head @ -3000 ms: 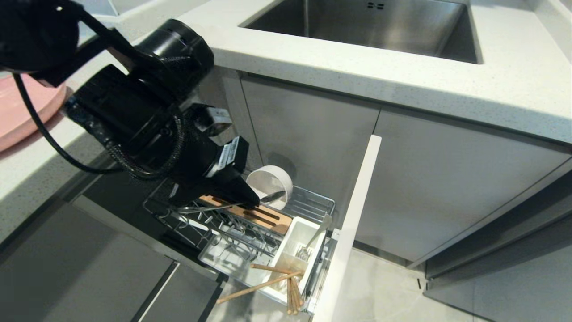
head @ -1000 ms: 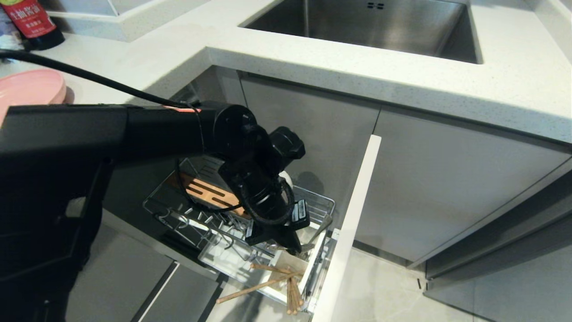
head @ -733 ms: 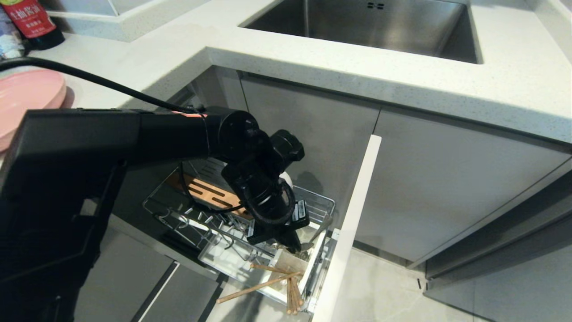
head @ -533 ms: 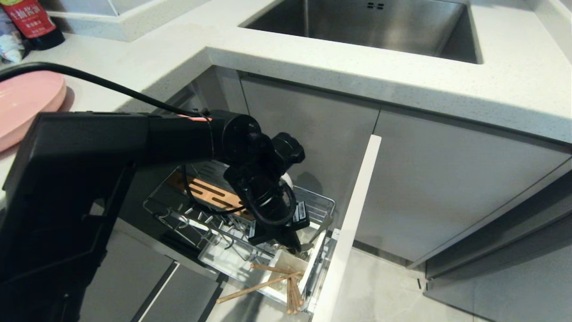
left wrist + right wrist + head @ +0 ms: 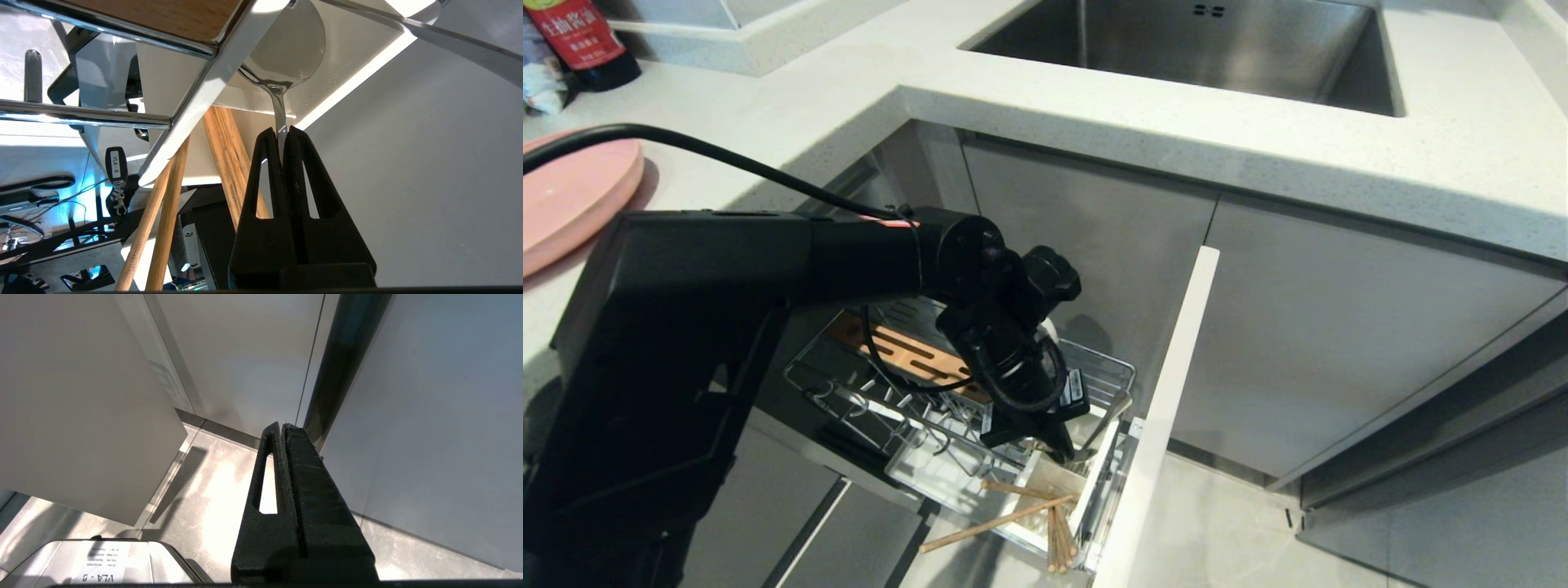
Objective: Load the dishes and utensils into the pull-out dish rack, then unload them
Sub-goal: Pick up the spoon and place it in the cupboard
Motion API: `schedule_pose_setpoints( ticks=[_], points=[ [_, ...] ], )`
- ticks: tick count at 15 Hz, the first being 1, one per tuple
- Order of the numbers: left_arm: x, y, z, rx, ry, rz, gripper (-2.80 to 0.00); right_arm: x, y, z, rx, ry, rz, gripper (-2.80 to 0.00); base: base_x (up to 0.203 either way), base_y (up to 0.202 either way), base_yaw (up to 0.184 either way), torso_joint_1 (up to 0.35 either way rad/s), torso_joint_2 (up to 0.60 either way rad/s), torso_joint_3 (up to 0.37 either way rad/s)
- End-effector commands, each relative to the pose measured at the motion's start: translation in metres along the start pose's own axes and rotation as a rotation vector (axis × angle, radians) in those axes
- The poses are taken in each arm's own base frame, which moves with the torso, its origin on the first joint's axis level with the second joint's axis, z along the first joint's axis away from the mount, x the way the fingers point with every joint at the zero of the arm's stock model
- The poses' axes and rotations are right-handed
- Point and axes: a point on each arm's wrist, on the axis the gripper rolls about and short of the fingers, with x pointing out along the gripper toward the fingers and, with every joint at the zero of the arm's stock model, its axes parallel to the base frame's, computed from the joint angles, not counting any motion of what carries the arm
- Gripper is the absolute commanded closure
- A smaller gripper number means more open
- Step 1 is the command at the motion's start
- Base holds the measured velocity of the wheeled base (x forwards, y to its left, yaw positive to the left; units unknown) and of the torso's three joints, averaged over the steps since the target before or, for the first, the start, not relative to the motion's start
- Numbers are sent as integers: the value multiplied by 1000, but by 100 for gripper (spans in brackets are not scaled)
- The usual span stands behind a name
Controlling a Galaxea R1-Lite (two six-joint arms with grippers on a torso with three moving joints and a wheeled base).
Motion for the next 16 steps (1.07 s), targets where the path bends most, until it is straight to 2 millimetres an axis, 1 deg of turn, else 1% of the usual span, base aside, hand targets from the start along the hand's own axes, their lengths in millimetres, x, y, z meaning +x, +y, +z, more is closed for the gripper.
schedule_pose_setpoints(
  ticks=[1,9,10,16],
  points=[
    [0,0,0,-6,6,3,0,0,0,0,-1,1,0,0,0,0,0,0,0,0],
    [-3,0,-1,-5,-1,5,0,0,0,0,-1,0,0,0,0,0,0,0,0,0],
    [-3,0,-2,-4,-3,4,-280,0,0,0,0,-1,0,0,0,0,0,0,0,0],
    [-10,0,-4,1,-19,1,-280,0,0,0,0,0,0,0,0,0,0,0,0,0]
  ],
)
